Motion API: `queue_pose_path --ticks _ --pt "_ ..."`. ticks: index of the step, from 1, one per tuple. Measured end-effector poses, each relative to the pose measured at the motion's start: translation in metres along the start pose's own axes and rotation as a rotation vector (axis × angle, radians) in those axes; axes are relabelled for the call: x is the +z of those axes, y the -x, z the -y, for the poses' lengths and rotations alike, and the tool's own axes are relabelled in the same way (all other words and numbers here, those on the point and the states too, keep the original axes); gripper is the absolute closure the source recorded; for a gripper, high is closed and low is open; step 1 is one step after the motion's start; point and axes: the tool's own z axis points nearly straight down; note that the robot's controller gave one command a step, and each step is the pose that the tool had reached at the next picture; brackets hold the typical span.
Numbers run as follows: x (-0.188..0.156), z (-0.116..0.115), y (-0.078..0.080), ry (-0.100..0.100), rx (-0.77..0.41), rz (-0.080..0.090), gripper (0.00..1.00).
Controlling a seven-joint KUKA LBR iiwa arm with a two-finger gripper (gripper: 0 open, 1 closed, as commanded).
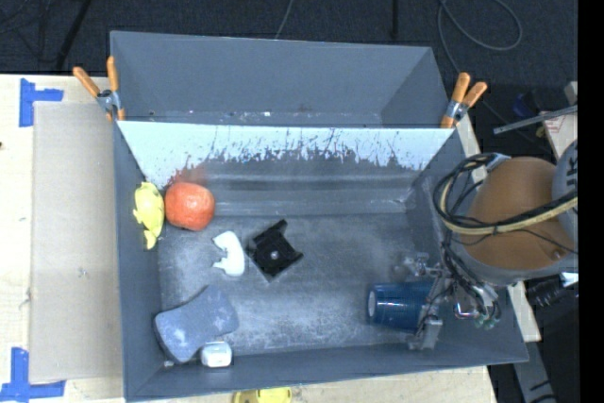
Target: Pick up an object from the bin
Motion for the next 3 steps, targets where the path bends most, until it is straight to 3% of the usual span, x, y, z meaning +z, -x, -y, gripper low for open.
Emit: queue_pose_path --ticks 1,2,3 --pt "-0.032 -0.004 -0.003 0.0 0.05 0.005 0.0" --pt "0.031 -0.001 0.001 0.0 0.117 0.013 0.0" --pt "0.03 -0.007 0.0 0.0 0.129 0.003 1.0"
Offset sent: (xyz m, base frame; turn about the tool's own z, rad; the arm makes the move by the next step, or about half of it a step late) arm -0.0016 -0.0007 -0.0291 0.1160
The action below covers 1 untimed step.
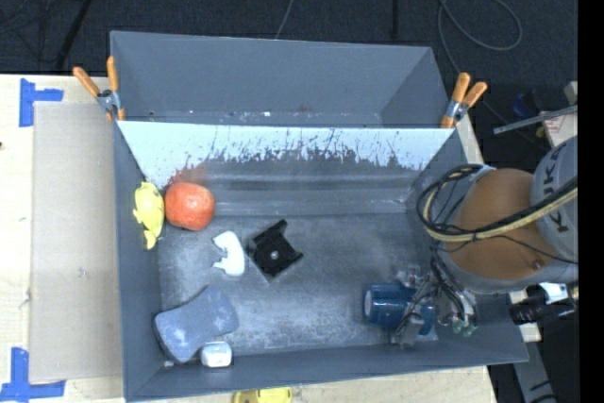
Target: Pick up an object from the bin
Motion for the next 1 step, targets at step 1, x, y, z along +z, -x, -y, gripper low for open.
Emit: queue_pose_path --ticks 1 --pt "0.0 0.0 0.0 0.0 -0.001 0.0 1.0"
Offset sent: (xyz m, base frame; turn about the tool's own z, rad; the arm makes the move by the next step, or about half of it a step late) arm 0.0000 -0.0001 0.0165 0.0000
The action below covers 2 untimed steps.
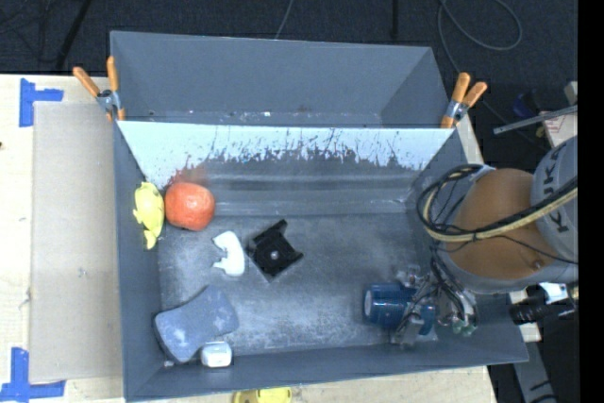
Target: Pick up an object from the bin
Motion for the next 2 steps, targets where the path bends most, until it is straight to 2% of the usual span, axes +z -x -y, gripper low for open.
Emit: queue_pose_path --ticks 2 --pt "-0.0098 -0.0001 -0.0012 0.0 -0.002 -0.004 1.0"
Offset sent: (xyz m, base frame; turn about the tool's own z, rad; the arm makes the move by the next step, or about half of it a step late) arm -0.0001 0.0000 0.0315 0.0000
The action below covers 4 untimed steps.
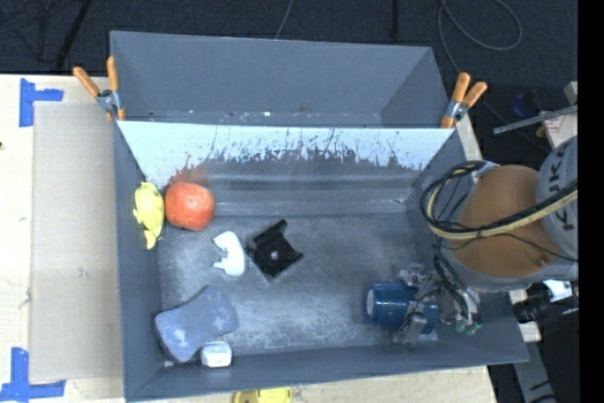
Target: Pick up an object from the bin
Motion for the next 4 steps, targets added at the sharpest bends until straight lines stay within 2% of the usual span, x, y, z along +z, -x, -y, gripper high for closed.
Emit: queue_pose_path --ticks 1,4 --pt "-0.015 0.0 -0.002 0.0 0.0 -0.007 1.0" --pt "-0.073 0.0 -0.001 0.0 -0.002 0.001 1.0"
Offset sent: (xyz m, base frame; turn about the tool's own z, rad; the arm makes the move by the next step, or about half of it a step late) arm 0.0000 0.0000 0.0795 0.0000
